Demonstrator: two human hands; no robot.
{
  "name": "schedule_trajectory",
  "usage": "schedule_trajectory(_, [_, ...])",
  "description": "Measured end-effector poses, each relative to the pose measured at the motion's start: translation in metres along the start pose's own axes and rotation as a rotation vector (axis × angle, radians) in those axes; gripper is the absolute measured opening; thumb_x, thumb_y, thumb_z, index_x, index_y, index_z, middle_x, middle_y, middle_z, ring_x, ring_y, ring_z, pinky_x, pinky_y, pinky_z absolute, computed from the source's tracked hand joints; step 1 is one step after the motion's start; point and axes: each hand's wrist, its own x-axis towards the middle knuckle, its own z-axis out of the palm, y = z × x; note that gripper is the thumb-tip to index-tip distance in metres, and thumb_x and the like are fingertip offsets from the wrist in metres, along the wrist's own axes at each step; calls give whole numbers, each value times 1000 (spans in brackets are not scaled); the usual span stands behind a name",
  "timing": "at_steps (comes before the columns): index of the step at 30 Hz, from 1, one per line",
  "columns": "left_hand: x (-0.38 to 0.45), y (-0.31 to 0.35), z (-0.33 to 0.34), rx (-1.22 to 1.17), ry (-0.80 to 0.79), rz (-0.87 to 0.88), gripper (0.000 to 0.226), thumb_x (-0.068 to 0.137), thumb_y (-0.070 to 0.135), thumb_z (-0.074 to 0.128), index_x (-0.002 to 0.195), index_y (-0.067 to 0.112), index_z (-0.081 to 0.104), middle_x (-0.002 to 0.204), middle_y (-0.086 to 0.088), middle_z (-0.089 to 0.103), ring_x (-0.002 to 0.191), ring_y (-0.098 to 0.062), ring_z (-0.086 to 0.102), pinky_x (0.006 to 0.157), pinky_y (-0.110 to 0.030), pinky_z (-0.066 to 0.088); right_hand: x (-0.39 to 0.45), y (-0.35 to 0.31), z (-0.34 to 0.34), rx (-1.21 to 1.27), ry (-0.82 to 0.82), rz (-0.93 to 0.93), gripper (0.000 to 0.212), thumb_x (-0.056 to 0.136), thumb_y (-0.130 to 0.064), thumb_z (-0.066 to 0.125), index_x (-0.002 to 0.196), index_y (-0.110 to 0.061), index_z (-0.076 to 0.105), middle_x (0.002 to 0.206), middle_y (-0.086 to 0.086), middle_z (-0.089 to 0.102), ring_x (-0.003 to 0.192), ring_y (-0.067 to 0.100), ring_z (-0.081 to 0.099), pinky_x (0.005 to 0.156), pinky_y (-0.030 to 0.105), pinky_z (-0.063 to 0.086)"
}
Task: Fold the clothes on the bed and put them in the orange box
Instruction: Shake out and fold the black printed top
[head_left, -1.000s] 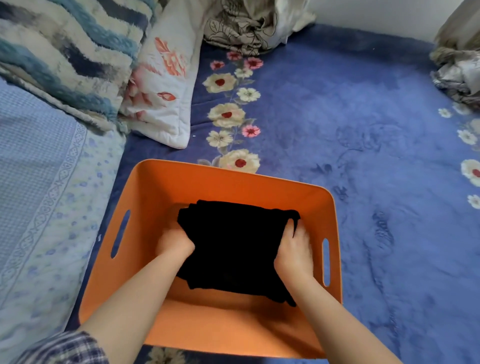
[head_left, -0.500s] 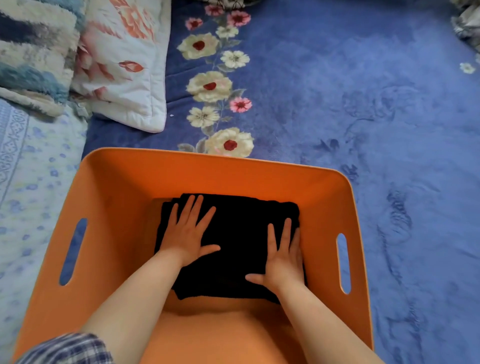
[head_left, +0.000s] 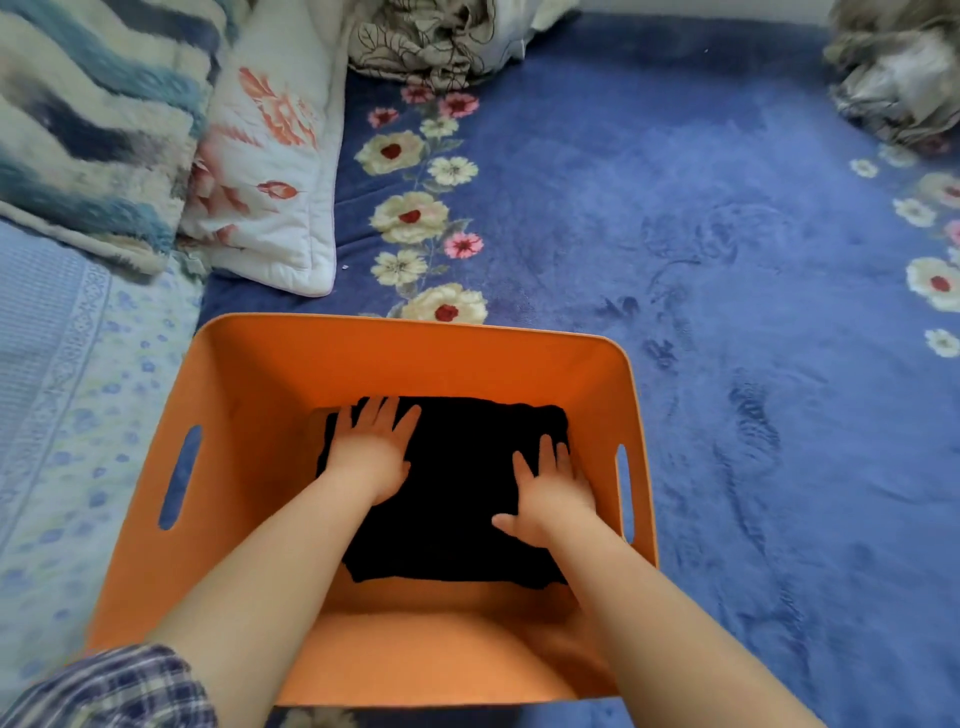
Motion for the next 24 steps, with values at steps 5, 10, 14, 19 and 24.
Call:
schedule_trajectory(5, [-59, 13, -76, 18, 219, -73, 59, 93, 31, 43, 146, 24, 18, 150, -9, 20, 138, -26, 18, 108, -42, 25, -67, 20, -52, -238, 359, -123, 36, 91, -18, 44, 125, -10, 50, 138, 15, 41, 139, 34, 16, 115, 45, 11])
schedule_trajectory(10, [-110, 59, -148, 7, 375, -111, 48, 94, 27, 44, 140, 18, 32, 154, -10, 10, 143, -26, 6, 111, -41, 20, -135, 83, -93, -181, 611, -146, 34, 93, -17, 42, 126, -9, 49, 139, 13, 39, 142, 28, 12, 114, 51, 5])
schedule_trajectory(14, [-151, 139, -199, -14, 486, -82, 45, 94, 25, 45, 137, 16, 38, 154, -12, 11, 143, -27, 6, 112, -41, 19, -199, 168, -106, -176, 689, -65, 37, 93, -23, 44, 129, -12, 47, 138, 10, 40, 142, 25, 13, 111, 57, 4])
schedule_trajectory(19, [-197, 277, -256, -62, 603, 14, 39, 92, 26, 45, 129, 13, 44, 131, -9, 44, 123, -29, 38, 93, -37, 36, -279, 284, -96, -58, 809, -45, 40, 95, -26, 43, 133, -13, 45, 139, 6, 41, 141, 23, 18, 113, 51, 9])
schedule_trajectory(24, [-245, 427, -290, -133, 663, 104, 39, 93, 28, 45, 129, 13, 47, 131, -9, 46, 122, -29, 41, 94, -37, 37, -355, 418, -63, 42, 956, -53, 40, 93, -22, 45, 130, -10, 49, 129, 10, 51, 125, 27, 39, 102, 38, 33])
